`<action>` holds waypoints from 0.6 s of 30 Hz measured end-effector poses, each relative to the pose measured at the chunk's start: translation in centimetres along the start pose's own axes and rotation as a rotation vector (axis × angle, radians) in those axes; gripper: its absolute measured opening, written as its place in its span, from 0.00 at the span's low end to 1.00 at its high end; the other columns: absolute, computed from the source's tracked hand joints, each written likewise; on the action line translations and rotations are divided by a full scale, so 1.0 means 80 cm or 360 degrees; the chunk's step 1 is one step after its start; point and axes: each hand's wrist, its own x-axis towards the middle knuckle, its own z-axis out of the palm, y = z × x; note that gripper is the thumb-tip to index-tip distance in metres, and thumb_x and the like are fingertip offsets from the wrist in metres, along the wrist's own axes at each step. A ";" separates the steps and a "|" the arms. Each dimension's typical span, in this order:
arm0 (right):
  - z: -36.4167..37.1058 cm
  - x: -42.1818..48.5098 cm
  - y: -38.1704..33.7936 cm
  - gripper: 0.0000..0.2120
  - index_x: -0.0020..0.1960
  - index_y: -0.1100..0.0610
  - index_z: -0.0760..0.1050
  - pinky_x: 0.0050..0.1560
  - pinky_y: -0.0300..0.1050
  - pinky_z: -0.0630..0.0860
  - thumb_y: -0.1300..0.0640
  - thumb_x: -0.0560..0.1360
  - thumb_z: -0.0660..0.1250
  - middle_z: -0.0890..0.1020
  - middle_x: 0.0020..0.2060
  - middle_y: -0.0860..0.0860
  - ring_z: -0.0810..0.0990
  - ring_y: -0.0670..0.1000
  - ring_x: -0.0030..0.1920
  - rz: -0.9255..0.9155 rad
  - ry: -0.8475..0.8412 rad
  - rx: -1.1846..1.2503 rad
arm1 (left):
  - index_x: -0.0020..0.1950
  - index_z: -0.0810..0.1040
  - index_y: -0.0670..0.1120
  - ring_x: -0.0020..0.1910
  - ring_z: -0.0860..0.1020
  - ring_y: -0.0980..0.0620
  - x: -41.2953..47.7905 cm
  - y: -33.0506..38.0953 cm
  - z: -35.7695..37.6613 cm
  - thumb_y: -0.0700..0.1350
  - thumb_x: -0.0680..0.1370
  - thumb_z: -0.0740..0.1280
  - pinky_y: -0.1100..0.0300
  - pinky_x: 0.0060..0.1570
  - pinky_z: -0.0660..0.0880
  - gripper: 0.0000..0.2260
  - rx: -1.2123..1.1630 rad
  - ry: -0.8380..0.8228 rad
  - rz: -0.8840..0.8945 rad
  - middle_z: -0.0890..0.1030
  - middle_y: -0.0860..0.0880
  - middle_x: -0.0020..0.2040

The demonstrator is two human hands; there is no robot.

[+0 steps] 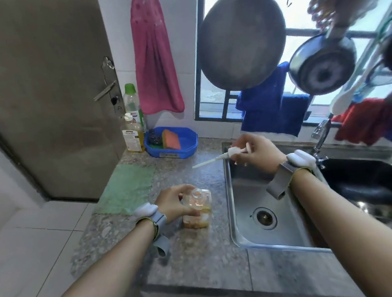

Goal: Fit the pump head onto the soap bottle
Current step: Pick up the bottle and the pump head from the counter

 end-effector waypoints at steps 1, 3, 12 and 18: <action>-0.017 -0.006 -0.012 0.13 0.52 0.51 0.76 0.51 0.54 0.82 0.51 0.70 0.74 0.83 0.49 0.53 0.83 0.53 0.47 -0.0016 0.0007 0.0006 | 0.61 0.82 0.54 0.52 0.82 0.52 -0.004 0.007 -0.003 0.51 0.59 0.84 0.56 0.53 0.80 0.31 -0.0008 0.0020 0.0005 0.84 0.54 0.54; -0.046 -0.012 -0.034 0.14 0.50 0.52 0.75 0.50 0.51 0.81 0.53 0.70 0.76 0.82 0.48 0.52 0.82 0.50 0.45 -0.0077 0.0018 -0.0003 | 0.61 0.81 0.52 0.51 0.82 0.51 -0.007 0.018 -0.008 0.53 0.57 0.85 0.54 0.53 0.80 0.34 -0.0057 0.0066 0.0011 0.83 0.52 0.53; -0.157 -0.075 -0.202 0.12 0.50 0.61 0.78 0.45 0.55 0.83 0.58 0.71 0.75 0.85 0.42 0.57 0.83 0.54 0.35 -0.0440 -0.0131 -0.0320 | 0.52 0.80 0.54 0.43 0.76 0.54 -0.049 0.116 -0.068 0.48 0.58 0.86 0.58 0.47 0.78 0.27 -0.0153 0.0126 0.0230 0.79 0.54 0.46; -0.188 -0.091 -0.272 0.11 0.50 0.62 0.78 0.47 0.62 0.82 0.57 0.72 0.74 0.85 0.39 0.61 0.84 0.65 0.41 -0.0539 -0.0142 -0.0526 | 0.55 0.82 0.50 0.40 0.76 0.56 -0.074 0.142 -0.090 0.49 0.58 0.86 0.68 0.39 0.75 0.28 -0.0103 0.0136 0.0259 0.81 0.52 0.46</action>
